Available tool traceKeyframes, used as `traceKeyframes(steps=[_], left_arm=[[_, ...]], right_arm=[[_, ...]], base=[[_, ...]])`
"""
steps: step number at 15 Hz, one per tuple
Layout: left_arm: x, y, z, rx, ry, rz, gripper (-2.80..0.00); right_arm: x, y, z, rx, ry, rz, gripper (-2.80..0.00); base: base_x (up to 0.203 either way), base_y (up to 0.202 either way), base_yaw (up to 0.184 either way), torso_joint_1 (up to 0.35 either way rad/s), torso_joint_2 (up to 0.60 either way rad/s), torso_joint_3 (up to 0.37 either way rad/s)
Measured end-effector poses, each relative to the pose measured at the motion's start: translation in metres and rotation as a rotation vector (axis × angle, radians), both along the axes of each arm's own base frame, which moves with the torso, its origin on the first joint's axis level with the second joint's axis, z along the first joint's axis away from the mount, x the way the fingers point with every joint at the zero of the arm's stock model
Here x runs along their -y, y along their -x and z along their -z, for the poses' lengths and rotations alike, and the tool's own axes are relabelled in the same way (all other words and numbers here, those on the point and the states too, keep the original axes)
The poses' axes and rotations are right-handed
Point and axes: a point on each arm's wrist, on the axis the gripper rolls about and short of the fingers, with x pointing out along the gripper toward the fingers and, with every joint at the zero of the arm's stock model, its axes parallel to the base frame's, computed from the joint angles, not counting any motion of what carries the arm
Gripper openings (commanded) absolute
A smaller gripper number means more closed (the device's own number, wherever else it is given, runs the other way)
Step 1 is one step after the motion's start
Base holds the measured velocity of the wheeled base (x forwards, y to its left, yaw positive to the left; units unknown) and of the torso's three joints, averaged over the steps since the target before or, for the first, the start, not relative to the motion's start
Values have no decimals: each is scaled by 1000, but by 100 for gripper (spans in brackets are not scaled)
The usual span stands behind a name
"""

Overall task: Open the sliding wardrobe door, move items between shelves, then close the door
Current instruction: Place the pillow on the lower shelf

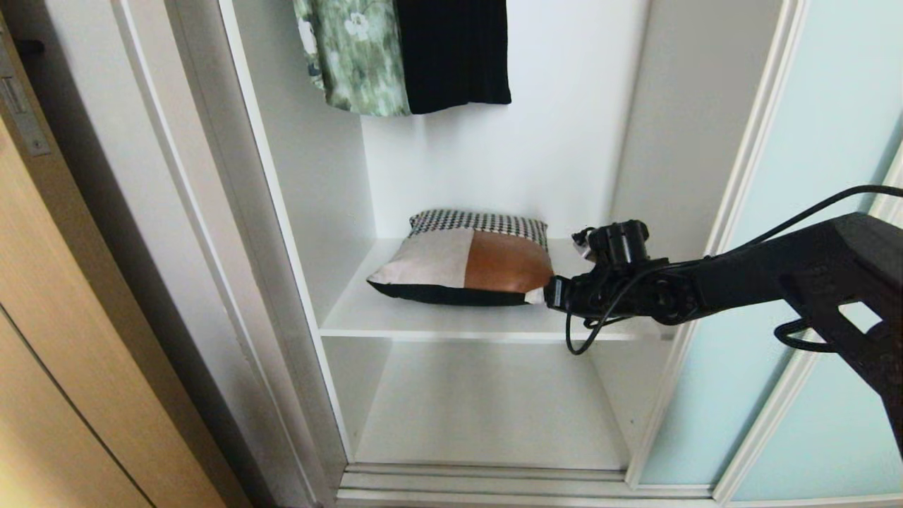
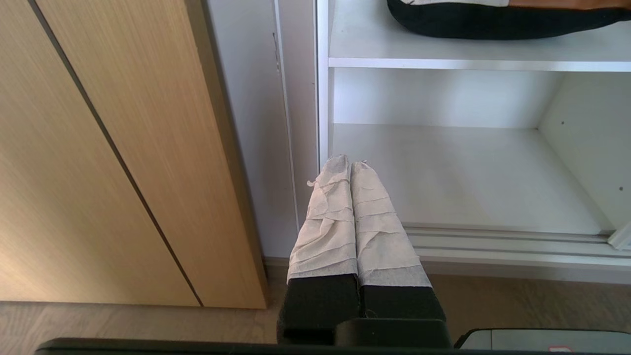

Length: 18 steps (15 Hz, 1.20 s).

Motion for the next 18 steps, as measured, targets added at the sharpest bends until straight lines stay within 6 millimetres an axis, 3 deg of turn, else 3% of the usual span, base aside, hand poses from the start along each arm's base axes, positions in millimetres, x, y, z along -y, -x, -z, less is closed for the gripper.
traceKeyframes(steps=[5,9,15,18], left_arm=[[0,0,0,0,0,0,-280],[0,0,0,0,0,-4,-280],[0,0,0,0,0,-15,-280],[0,1,-3,4,-7,-21,-280]], right_arm=[[25,-25,23,-12,1,66,0],[23,-45,32,37,-60,94,0],[18,-70,28,144,-137,109,0],[22,-76,44,114,-129,116,0]], base=[[0,0,0,0,0,0],[0,0,0,0,0,0],[0,0,0,0,0,0],[0,0,0,0,0,0]])
